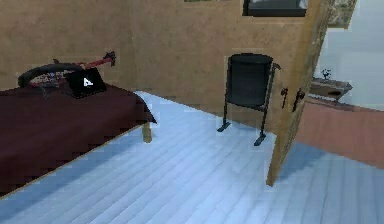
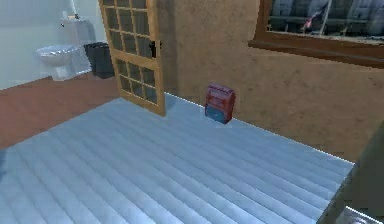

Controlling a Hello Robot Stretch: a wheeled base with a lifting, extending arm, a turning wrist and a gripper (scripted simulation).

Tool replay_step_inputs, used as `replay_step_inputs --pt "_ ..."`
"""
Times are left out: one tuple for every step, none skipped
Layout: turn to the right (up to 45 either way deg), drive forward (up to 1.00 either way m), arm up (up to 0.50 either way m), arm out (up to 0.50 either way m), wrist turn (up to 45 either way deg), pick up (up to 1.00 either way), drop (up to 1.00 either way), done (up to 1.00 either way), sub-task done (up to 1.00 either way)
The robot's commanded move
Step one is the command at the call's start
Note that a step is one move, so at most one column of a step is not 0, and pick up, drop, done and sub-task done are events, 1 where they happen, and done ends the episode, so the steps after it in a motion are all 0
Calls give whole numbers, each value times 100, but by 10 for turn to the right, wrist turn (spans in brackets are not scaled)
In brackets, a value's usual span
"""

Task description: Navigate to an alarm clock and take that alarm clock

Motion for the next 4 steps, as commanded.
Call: replay_step_inputs --pt "450 0 0 0 0 0 0 0 0" --pt "450 0 0 0 0 0 0 0 0" --pt "240 0 0 0 0 0 0 0 0" --pt "0 0 50 0 0 0 0 0 0"
